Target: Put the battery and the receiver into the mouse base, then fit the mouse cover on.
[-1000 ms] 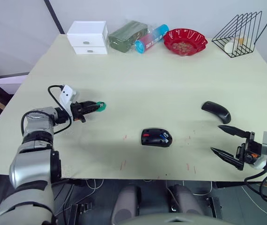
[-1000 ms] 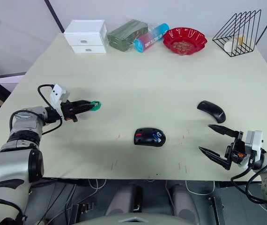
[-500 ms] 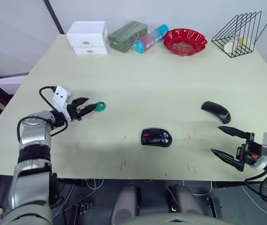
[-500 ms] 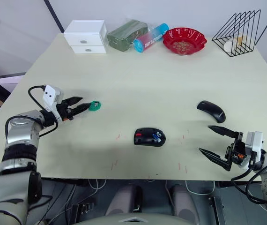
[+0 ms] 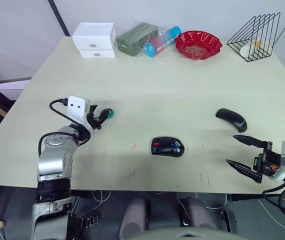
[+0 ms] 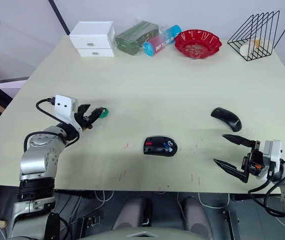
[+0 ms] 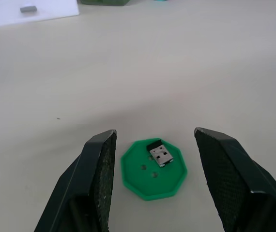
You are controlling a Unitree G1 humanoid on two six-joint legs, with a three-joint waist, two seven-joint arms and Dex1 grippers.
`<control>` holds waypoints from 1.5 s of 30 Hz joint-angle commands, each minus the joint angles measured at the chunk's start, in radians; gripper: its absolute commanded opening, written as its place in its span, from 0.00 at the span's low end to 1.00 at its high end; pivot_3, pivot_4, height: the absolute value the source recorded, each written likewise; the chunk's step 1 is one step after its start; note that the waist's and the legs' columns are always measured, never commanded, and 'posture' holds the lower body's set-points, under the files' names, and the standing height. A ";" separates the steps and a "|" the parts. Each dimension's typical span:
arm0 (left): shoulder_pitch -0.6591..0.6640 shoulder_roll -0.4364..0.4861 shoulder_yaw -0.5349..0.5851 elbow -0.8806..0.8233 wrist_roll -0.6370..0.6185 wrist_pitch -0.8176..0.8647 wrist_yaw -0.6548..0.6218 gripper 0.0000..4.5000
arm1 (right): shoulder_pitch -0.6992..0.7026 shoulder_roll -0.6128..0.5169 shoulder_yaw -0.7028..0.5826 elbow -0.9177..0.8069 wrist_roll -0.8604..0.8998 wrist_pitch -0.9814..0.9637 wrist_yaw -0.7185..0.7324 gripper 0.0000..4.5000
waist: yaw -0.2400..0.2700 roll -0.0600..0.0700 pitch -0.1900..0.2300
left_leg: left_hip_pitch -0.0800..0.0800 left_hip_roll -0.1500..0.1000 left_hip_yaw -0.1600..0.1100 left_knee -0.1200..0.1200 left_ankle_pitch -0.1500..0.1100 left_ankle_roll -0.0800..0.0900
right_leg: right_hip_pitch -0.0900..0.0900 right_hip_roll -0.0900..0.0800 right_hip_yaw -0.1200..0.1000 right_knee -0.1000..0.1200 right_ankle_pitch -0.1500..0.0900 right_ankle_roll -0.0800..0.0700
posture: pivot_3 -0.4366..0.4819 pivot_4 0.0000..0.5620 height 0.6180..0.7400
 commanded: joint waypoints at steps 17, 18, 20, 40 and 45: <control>-0.068 -0.120 -0.059 -0.101 0.081 0.231 0.293 0.61 | -0.026 -0.035 -0.037 0.005 0.025 0.014 0.021 1.00 | 0.000 0.000 0.000 | 0.000 -0.001 0.000 0.000 0.000 0.000 | 0.000 0.000 0.000 0.000 0.000 0.000 | 0.48 0.27 1.00; -0.071 -0.123 -0.060 -0.099 0.082 0.229 0.298 0.61 | -0.027 -0.037 -0.038 0.006 0.026 0.015 0.022 1.00 | 0.000 0.000 0.000 | 0.000 -0.001 0.000 0.000 0.000 0.000 | 0.000 0.000 0.000 0.000 0.000 0.000 | 0.48 0.27 1.00; -0.075 -0.122 -0.065 -0.094 0.085 0.222 0.301 0.61 | -0.029 -0.039 -0.040 0.009 0.026 0.015 0.023 1.00 | 0.001 0.000 0.000 | 0.000 -0.001 0.000 0.000 0.000 0.000 | 0.000 0.000 0.000 0.000 0.000 0.000 | 0.48 0.27 1.00; -0.112 -0.157 -0.056 -0.039 0.114 0.203 0.378 0.61 | -0.031 -0.041 -0.040 0.017 0.025 0.008 0.033 1.00 | 0.001 0.000 0.000 | 0.000 -0.001 0.000 0.000 0.000 0.000 | 0.000 0.000 0.000 0.000 0.000 0.000 | 0.48 0.27 1.00; -0.116 -0.153 -0.059 -0.034 0.114 0.203 0.379 0.61 | -0.035 -0.040 -0.039 0.020 0.024 0.006 0.035 1.00 | 0.001 0.000 0.000 | 0.000 -0.001 0.000 0.000 0.000 0.000 | 0.000 0.000 0.000 0.000 0.000 0.000 | 0.48 0.27 1.00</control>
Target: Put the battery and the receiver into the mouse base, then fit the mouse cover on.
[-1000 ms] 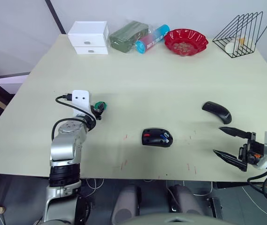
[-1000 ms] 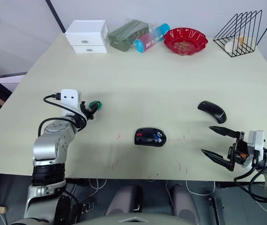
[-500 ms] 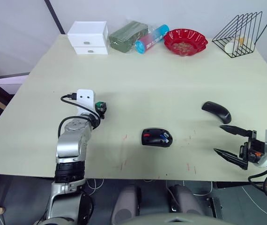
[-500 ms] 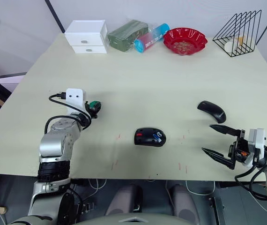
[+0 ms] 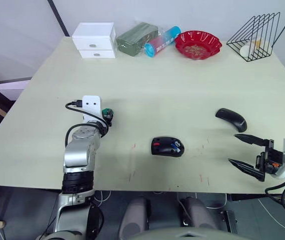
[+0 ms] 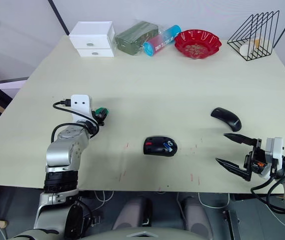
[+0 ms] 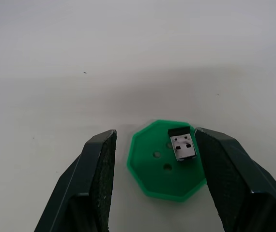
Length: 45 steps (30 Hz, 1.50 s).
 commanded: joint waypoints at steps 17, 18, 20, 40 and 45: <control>-0.019 0.004 0.003 -0.021 0.003 0.026 0.005 0.61 | -0.009 -0.006 -0.034 -0.004 0.012 -0.019 0.009 1.00 | 0.000 0.000 0.000 | 0.000 0.000 0.000 0.000 0.000 0.000 | 0.000 0.000 0.000 0.000 0.000 0.000 | 0.48 0.27 1.00; -0.017 0.003 0.002 -0.025 0.003 0.029 0.005 0.61 | -0.010 -0.006 -0.034 -0.003 0.011 -0.019 0.009 1.00 | 0.000 0.000 0.000 | 0.000 0.000 0.000 0.000 0.000 0.000 | 0.000 0.000 0.000 0.000 0.000 0.000 | 0.48 0.27 1.00; -0.015 -0.001 0.000 -0.031 0.002 0.034 0.005 0.61 | -0.011 -0.006 -0.034 -0.002 0.011 -0.019 0.009 1.00 | 0.000 0.000 0.000 | 0.000 0.000 0.000 0.000 0.000 0.000 | 0.000 0.000 0.000 0.000 0.000 0.000 | 0.48 0.27 1.00; 0.003 -0.024 0.000 -0.060 0.002 0.054 0.004 0.49 | -0.010 -0.009 -0.037 0.003 0.010 -0.023 0.015 1.00 | -0.001 0.000 0.000 | 0.000 0.000 0.000 0.000 0.000 0.000 | 0.000 0.000 0.000 0.000 0.000 0.000 | 0.48 0.27 1.00; -0.003 -0.022 0.001 -0.051 0.004 0.051 0.003 0.46 | -0.013 -0.010 -0.035 0.006 0.008 -0.022 0.015 1.00 | 0.000 0.000 0.000 | 0.000 0.000 0.000 0.000 0.000 0.000 | 0.000 0.000 0.000 0.000 0.000 0.000 | 0.48 0.27 1.00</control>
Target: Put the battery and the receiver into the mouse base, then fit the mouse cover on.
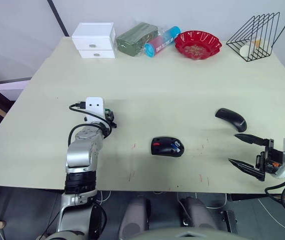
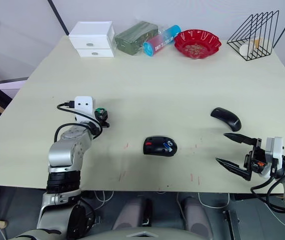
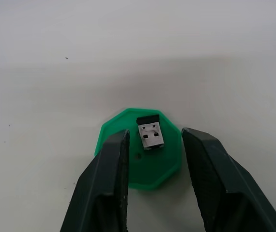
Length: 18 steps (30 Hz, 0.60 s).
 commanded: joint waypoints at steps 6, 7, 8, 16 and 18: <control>-0.006 0.006 0.005 -0.030 0.006 -0.013 0.006 0.46 | -0.002 -0.011 -0.036 -0.004 0.010 -0.017 0.006 1.00 | 0.000 0.000 0.000 | 0.000 0.000 0.000 0.000 0.000 0.000 | 0.000 0.000 0.000 0.000 0.000 0.000 | 0.48 0.27 1.00; -0.005 0.005 0.007 -0.033 0.006 -0.021 0.006 0.46 | -0.002 -0.011 -0.035 -0.004 0.010 -0.016 0.006 1.00 | 0.000 0.000 0.000 | 0.000 0.000 0.000 0.000 0.000 0.000 | 0.000 0.000 0.000 0.000 0.000 0.000 | 0.48 0.27 1.00; -0.004 0.005 0.007 -0.037 0.006 -0.028 0.005 0.46 | -0.001 -0.011 -0.035 -0.004 0.010 -0.016 0.007 1.00 | 0.000 0.000 0.000 | 0.000 0.000 0.000 0.000 0.000 0.000 | 0.000 0.000 0.000 0.000 0.000 0.000 | 0.48 0.27 1.00; 0.001 0.001 0.004 -0.052 0.001 -0.040 0.002 0.46 | -0.001 -0.012 -0.034 -0.003 0.009 -0.015 0.008 1.00 | 0.000 0.000 0.000 | 0.000 0.000 0.000 0.000 0.000 0.000 | 0.000 0.000 0.000 0.000 0.000 0.000 | 0.48 0.27 1.00; 0.005 0.000 0.006 -0.060 0.002 -0.037 0.005 0.46 | -0.001 -0.013 -0.035 -0.002 0.009 -0.015 0.010 1.00 | 0.000 0.000 0.000 | 0.000 0.000 0.000 0.000 0.000 0.000 | 0.000 0.000 0.000 0.000 0.000 0.000 | 0.48 0.27 1.00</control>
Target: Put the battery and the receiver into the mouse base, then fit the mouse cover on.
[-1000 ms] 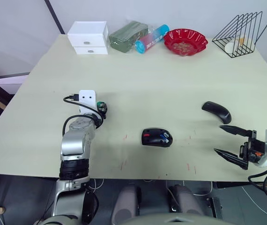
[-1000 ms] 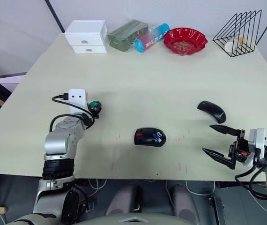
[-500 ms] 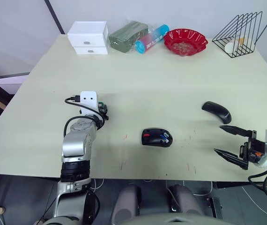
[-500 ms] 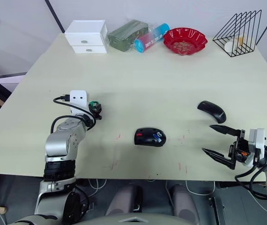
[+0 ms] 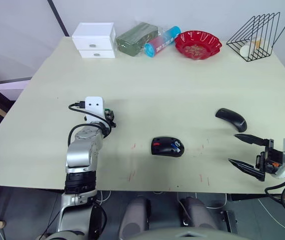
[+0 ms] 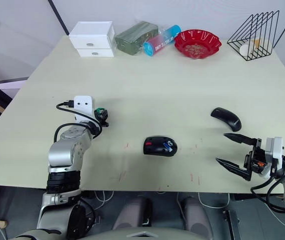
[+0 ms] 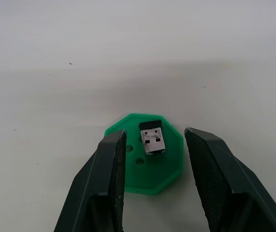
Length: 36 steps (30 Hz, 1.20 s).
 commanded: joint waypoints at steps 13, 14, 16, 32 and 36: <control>0.018 0.017 0.022 -0.046 0.005 -0.015 0.004 0.46 | 0.000 -0.013 -0.035 -0.007 0.009 -0.015 0.005 1.00 | 0.000 0.000 0.000 | 0.000 0.000 0.000 0.000 0.000 0.000 | 0.000 0.000 0.000 0.000 0.000 0.000 | 0.48 0.27 1.00; 0.017 0.016 0.022 -0.045 0.005 -0.015 0.004 0.46 | 0.000 -0.013 -0.036 -0.007 0.009 -0.015 0.005 1.00 | 0.000 0.000 0.000 | 0.000 0.000 0.000 0.000 0.000 0.000 | 0.000 0.000 0.000 0.000 0.000 0.000 | 0.48 0.27 1.00; 0.015 0.017 0.023 -0.041 0.006 -0.017 0.004 0.46 | 0.000 -0.013 -0.035 -0.007 0.008 -0.015 0.005 1.00 | 0.000 0.000 0.000 | 0.000 0.000 0.000 0.000 0.000 0.000 | 0.000 0.000 0.000 0.000 0.000 0.000 | 0.48 0.27 1.00; 0.013 0.027 0.029 0.005 -0.001 -0.030 -0.001 0.46 | -0.009 -0.012 -0.032 -0.001 0.003 -0.016 0.001 1.00 | 0.000 0.000 0.000 | 0.000 0.000 0.000 0.000 0.000 0.000 | 0.000 0.000 0.000 0.000 0.000 0.000 | 0.48 0.27 1.00; 0.012 0.031 0.031 0.018 -0.002 -0.035 -0.006 0.46 | -0.005 -0.012 -0.035 -0.006 0.004 -0.016 0.000 1.00 | 0.000 0.000 0.000 | 0.000 0.000 0.000 0.000 0.000 0.000 | 0.000 0.000 0.000 0.000 0.000 0.000 | 0.48 0.27 1.00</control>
